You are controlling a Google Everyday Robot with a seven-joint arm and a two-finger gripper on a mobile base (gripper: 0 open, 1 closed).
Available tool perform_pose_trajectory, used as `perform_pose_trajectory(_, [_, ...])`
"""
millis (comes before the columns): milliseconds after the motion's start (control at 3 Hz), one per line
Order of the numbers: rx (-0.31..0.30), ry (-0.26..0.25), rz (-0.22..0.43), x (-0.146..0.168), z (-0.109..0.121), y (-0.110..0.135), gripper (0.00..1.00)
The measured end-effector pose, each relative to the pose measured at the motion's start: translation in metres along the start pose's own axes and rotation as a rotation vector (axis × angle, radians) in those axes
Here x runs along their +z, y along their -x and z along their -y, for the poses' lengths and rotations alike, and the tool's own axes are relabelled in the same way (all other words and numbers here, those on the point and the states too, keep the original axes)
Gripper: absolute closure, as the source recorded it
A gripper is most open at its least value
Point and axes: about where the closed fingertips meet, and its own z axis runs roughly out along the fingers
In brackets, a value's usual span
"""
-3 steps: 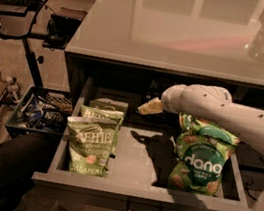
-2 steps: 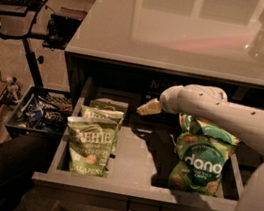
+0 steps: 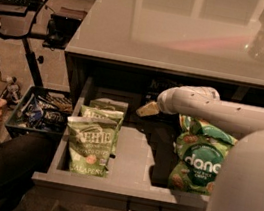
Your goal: Pick blue chip bag from top drawer and place on counter
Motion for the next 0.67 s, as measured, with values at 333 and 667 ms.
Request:
perform_pose_trajectory(333, [-0.01,-0.039,-0.011,0.008,0.009,-0.002,0.0])
perform_pose_trajectory(667, [-0.015,-0.075,-0.02,0.012,0.02,-0.004,0.0])
